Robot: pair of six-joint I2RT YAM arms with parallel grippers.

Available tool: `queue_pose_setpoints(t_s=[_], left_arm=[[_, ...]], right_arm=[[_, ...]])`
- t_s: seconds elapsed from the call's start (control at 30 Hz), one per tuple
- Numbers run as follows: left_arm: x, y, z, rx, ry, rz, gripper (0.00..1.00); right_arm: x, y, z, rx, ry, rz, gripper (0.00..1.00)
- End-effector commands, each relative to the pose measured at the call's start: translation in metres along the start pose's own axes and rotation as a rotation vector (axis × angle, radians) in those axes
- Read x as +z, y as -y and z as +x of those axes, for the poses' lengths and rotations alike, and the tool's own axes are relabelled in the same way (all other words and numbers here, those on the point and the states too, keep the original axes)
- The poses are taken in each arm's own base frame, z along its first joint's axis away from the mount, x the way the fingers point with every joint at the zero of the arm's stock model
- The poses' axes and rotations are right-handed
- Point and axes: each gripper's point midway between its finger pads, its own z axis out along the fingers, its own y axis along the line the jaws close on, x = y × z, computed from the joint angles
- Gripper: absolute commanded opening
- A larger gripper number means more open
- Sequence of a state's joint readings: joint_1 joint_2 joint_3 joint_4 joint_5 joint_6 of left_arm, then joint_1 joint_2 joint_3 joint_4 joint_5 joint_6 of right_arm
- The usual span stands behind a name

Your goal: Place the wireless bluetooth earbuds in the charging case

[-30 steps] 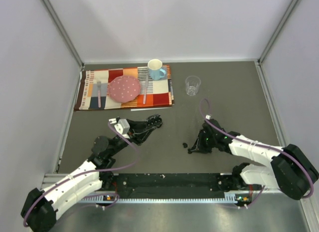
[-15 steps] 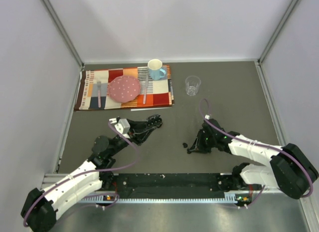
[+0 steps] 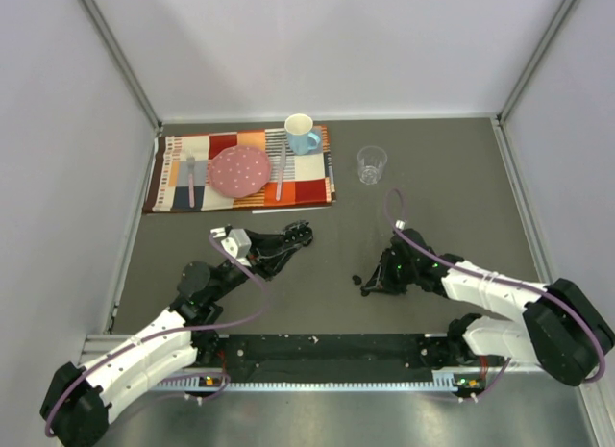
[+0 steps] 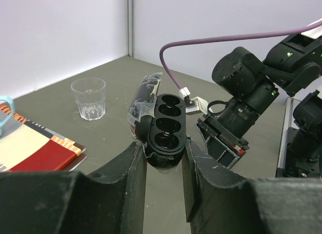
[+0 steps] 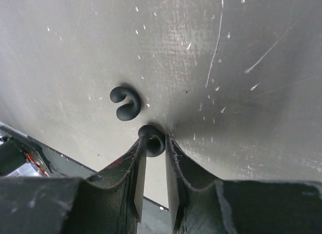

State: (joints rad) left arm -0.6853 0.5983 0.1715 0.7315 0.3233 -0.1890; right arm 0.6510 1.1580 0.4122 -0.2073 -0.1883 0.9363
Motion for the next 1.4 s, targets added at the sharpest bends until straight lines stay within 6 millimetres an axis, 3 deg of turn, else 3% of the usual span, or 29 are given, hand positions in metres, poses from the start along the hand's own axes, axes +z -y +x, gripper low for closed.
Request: queue_pose_setpoints(t_s=[0.0, 0.5, 0.8, 0.9, 1.07, 1.2, 1.33, 1.37], left_arm=[[0.003, 0.001, -0.015, 0.003, 0.047, 0.001, 0.00], [0.002, 0.001, -0.014, -0.001, 0.042, -0.004, 0.00], [0.002, 0.000, -0.013, -0.004, 0.038, -0.007, 0.00], [0.002, 0.000, -0.013, -0.002, 0.040, -0.009, 0.00], [0.002, -0.001, -0.011, -0.002, 0.032, -0.009, 0.00], [0.002, 0.003, -0.011, 0.005, 0.027, 0.012, 0.00], [0.003, 0.008, -0.010, 0.024, 0.012, 0.043, 0.00], [0.003, 0.008, -0.008, 0.027, 0.003, 0.046, 0.00]], right_arm=[[0.004, -0.001, -0.004, 0.004, 0.005, -0.006, 0.22], [0.006, -0.005, -0.003, -0.008, -0.011, -0.012, 0.23], [0.008, -0.010, -0.004, -0.022, -0.013, -0.025, 0.15], [0.006, -0.014, -0.006, -0.034, -0.004, -0.040, 0.00], [-0.005, -0.025, -0.011, -0.070, 0.035, -0.091, 0.00], [-0.034, -0.053, -0.021, -0.179, 0.097, -0.207, 0.00], [-0.091, -0.101, -0.036, -0.397, 0.201, -0.377, 0.00], [-0.118, -0.120, -0.043, -0.499, 0.258, -0.436, 0.00]])
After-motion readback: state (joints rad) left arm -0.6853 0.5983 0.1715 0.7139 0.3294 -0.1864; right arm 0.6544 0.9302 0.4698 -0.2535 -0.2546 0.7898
